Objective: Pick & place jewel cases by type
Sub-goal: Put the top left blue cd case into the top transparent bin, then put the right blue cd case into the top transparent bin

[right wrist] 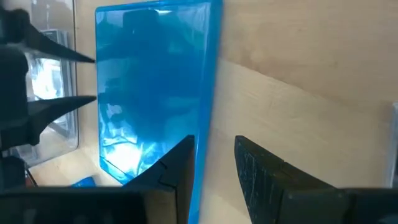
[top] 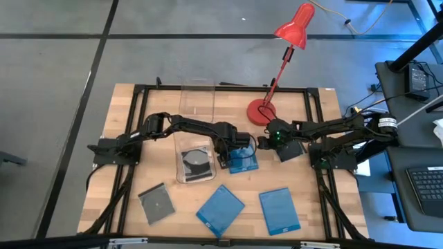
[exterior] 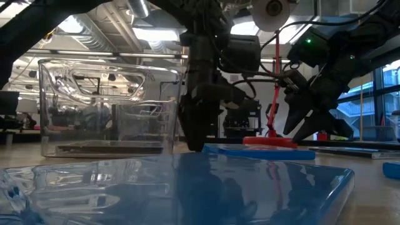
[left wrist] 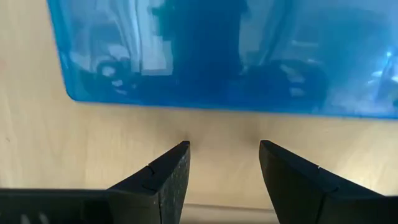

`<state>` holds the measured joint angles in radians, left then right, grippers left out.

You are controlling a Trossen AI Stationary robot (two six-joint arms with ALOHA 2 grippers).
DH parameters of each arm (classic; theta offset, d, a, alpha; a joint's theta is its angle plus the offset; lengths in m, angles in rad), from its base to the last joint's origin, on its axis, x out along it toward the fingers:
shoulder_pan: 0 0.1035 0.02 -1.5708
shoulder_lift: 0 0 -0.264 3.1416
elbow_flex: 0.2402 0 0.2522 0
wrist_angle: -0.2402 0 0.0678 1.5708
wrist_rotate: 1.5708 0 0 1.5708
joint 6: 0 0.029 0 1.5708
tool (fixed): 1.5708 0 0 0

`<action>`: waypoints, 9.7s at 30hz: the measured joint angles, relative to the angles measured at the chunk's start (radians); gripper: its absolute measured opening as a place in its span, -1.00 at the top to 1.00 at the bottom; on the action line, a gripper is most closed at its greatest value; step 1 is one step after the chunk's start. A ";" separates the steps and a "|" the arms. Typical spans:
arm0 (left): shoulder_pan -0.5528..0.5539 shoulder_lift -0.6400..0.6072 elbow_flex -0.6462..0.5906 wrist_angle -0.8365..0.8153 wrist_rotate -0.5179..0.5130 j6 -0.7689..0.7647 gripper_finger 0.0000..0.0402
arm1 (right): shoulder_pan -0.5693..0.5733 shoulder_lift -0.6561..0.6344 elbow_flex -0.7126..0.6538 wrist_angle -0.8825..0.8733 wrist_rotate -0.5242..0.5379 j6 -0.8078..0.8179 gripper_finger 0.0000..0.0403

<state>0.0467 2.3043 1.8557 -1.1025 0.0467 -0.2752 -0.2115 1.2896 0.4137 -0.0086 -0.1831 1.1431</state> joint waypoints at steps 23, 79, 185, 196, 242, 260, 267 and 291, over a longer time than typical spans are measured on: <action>0.000 0.005 0.000 0.141 0.000 -0.029 0.06 | 0.005 0.189 0.002 0.178 -0.015 -0.025 0.41; -0.004 0.003 0.033 0.107 -0.081 0.071 0.05 | 0.007 0.197 0.006 0.373 -0.292 -0.174 0.88; -0.020 -0.657 0.047 -0.360 -0.689 -0.262 0.05 | -0.250 0.728 0.972 0.135 -0.049 -0.210 0.75; -0.020 -0.657 0.047 -0.360 -0.691 -0.257 0.05 | -0.250 0.728 0.971 0.131 -0.036 -0.212 0.53; -0.019 -0.657 0.047 -0.360 -0.685 -0.216 0.05 | -0.274 0.726 1.096 -0.054 -0.037 -0.230 0.25; -0.080 -0.771 -0.183 -0.397 -0.527 -0.392 0.05 | -0.131 0.662 1.253 -0.589 0.032 -0.959 0.25; -0.098 -0.854 -0.311 -0.260 -0.460 -0.487 0.05 | -0.048 0.588 1.254 -0.656 -0.049 -1.055 0.25; -0.181 -0.771 -0.377 0.464 -0.272 -0.142 0.05 | 0.127 0.135 0.721 -0.608 -0.024 -0.685 0.25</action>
<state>-0.1341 1.5329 1.4788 -0.6386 -0.2250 -0.4174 -0.0846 1.4248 1.1350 -0.6167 -0.2073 0.4585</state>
